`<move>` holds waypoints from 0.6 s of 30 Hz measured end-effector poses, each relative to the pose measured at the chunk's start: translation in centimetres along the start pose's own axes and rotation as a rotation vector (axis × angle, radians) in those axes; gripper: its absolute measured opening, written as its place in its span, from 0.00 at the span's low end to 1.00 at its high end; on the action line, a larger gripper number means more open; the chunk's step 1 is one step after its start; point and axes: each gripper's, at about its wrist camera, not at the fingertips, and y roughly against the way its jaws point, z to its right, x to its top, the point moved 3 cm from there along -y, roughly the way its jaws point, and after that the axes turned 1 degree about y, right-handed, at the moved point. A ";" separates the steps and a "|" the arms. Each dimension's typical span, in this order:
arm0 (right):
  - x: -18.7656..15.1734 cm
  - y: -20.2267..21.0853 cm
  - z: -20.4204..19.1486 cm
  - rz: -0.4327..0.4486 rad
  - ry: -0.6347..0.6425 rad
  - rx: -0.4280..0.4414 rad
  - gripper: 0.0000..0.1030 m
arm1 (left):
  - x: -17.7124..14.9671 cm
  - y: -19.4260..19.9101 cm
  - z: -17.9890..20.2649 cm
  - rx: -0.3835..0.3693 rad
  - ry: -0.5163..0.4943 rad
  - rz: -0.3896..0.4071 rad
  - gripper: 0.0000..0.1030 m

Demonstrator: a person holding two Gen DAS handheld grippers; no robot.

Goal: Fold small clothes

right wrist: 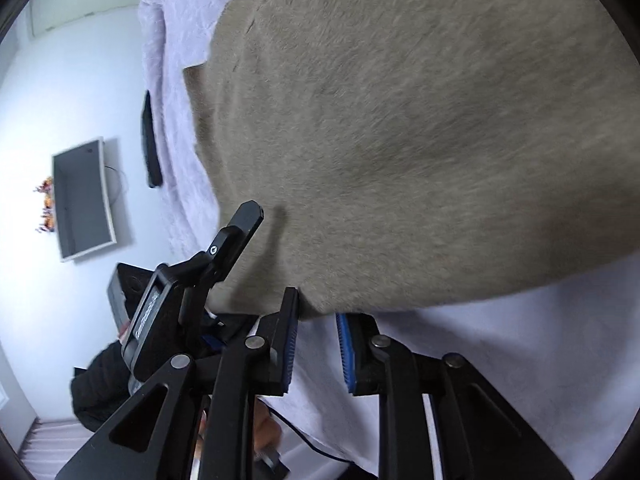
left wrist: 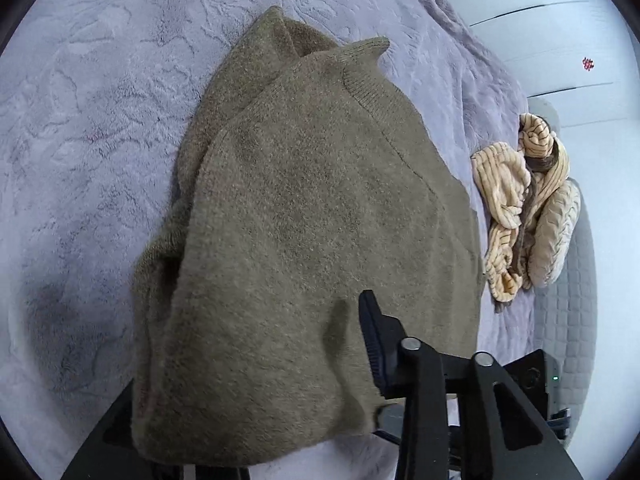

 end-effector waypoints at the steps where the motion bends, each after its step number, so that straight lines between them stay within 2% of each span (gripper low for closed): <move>1: 0.2 0.6 -0.2 0.005 0.016 -0.029 0.45 | 0.0 -0.1 0.0 0.027 -0.020 0.000 0.27; 3: 0.9 2.1 -1.1 0.020 0.070 -0.104 0.56 | 0.1 -0.3 0.2 0.065 -0.059 0.002 0.25; 7: 3.8 4.5 -5.3 0.041 0.211 -0.233 0.56 | -0.4 -0.2 1.6 0.159 -0.204 0.042 0.21; 10: 6.3 4.4 -9.9 0.026 0.333 -0.278 0.60 | -1.4 -0.2 3.0 0.240 -0.353 0.084 0.20; 11: 7.1 3.8 -11.6 0.007 0.379 -0.301 0.63 | -1.7 -0.2 3.4 0.266 -0.400 0.097 0.20; 13: 8.6 1.3 -14.9 -0.074 0.467 -0.348 0.77 | -2.2 -0.1 4.0 0.300 -0.465 0.115 0.20; 18: 9.0 -6.0 -19.6 -0.259 0.644 -0.521 0.77 | -3.4 -0.1 5.2 0.373 -0.636 0.167 0.20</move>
